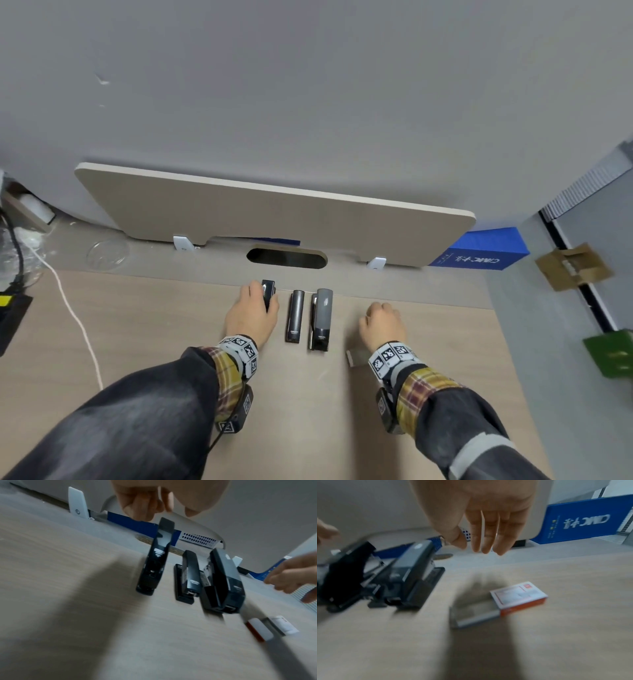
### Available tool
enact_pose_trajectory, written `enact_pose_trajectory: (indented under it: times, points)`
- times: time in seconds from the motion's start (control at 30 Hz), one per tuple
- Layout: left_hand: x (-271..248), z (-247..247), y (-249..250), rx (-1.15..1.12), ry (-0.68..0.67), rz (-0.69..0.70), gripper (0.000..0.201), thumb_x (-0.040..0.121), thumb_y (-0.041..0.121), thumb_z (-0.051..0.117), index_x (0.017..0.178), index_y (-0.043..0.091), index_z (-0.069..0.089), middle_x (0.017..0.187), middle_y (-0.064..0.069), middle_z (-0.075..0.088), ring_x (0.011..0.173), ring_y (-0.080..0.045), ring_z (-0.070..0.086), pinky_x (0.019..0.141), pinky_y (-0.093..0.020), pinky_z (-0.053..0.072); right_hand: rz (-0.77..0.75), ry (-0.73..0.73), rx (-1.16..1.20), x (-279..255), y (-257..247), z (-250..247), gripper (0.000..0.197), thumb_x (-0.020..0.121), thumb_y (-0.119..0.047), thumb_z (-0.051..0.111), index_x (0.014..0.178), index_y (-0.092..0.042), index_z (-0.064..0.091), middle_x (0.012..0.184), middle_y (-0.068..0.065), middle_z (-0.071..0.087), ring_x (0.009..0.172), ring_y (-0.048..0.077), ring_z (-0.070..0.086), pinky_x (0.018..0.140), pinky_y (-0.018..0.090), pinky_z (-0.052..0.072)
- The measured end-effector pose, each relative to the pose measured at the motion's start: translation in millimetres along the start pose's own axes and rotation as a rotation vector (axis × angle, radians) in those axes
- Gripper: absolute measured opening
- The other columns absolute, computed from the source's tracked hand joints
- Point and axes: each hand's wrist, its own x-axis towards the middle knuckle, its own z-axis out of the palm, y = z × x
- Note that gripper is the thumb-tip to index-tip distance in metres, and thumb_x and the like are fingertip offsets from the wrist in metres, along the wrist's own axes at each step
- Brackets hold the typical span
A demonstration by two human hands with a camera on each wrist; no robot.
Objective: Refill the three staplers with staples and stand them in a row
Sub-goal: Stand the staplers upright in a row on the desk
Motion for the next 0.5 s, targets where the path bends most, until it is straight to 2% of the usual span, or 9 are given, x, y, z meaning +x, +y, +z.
enact_pose_trajectory:
  times: [0.1, 0.2, 0.27, 0.33, 0.4, 0.5]
  points:
    - [-9.5, 3.1, 21.1, -0.004, -0.062, 0.079, 0.015, 0.096, 0.032, 0.042, 0.091, 0.018, 0.042, 0.087, -0.001, 0.052, 0.063, -0.017, 0.050, 0.057, -0.028, 0.034, 0.015, -0.111, -0.084, -11.0, 27.0, 17.4, 0.051, 0.085, -0.049, 0.049, 0.123, -0.015, 0.048, 0.125, 0.010, 0.048, 0.114, 0.032, 0.044, 0.092, 0.041, 0.045]
    - [-20.7, 11.6, 45.2, -0.002, -0.119, 0.159, 0.014, 0.095, 0.030, 0.042, 0.087, 0.018, 0.043, 0.081, -0.002, 0.054, 0.062, -0.022, 0.052, 0.059, -0.032, 0.040, 0.136, -0.199, -0.007, -22.4, 34.7, 33.2, 0.080, 0.065, -0.074, 0.052, 0.124, -0.021, 0.041, 0.129, 0.006, 0.039, 0.118, 0.033, 0.039, 0.093, 0.045, 0.043]
    - [-29.3, 18.3, 58.2, -0.014, -0.149, 0.212, 0.012, 0.095, 0.029, 0.043, 0.087, 0.019, 0.044, 0.079, -0.001, 0.054, 0.064, -0.023, 0.053, 0.061, -0.034, 0.043, 0.194, -0.256, 0.038, -25.8, 33.4, 44.7, 0.099, 0.052, -0.081, 0.052, 0.131, -0.023, 0.034, 0.142, 0.008, 0.028, 0.127, 0.038, 0.031, 0.098, 0.049, 0.041]
    - [-38.2, 27.2, 67.2, -0.029, -0.194, 0.252, 0.011, 0.094, 0.028, 0.044, 0.087, 0.020, 0.046, 0.082, 0.000, 0.055, 0.067, -0.023, 0.054, 0.065, -0.035, 0.046, 0.196, -0.291, 0.002, -26.6, 32.2, 54.5, 0.112, 0.051, -0.082, 0.054, 0.141, -0.024, 0.022, 0.155, 0.007, 0.011, 0.136, 0.042, 0.021, 0.102, 0.051, 0.037]
    - [-45.8, 39.3, 72.2, -0.014, -0.241, 0.295, 0.011, 0.092, 0.028, 0.045, 0.087, 0.019, 0.048, 0.084, 0.000, 0.057, 0.071, -0.024, 0.057, 0.069, -0.039, 0.050, 0.182, -0.269, -0.063, -26.7, 33.0, 61.0, 0.109, 0.055, -0.076, 0.058, 0.142, -0.023, 0.020, 0.156, 0.009, 0.010, 0.136, 0.041, 0.021, 0.100, 0.049, 0.038]
    - [-55.5, 53.8, 77.5, -0.015, -0.314, 0.319, 0.013, 0.091, 0.028, 0.045, 0.088, 0.018, 0.052, 0.086, 0.000, 0.060, 0.078, -0.025, 0.059, 0.070, -0.039, 0.052, 0.170, -0.188, -0.093, -27.3, 36.0, 64.7, 0.085, 0.060, -0.064, 0.058, 0.129, -0.021, 0.034, 0.141, 0.008, 0.030, 0.121, 0.033, 0.036, 0.090, 0.042, 0.044]
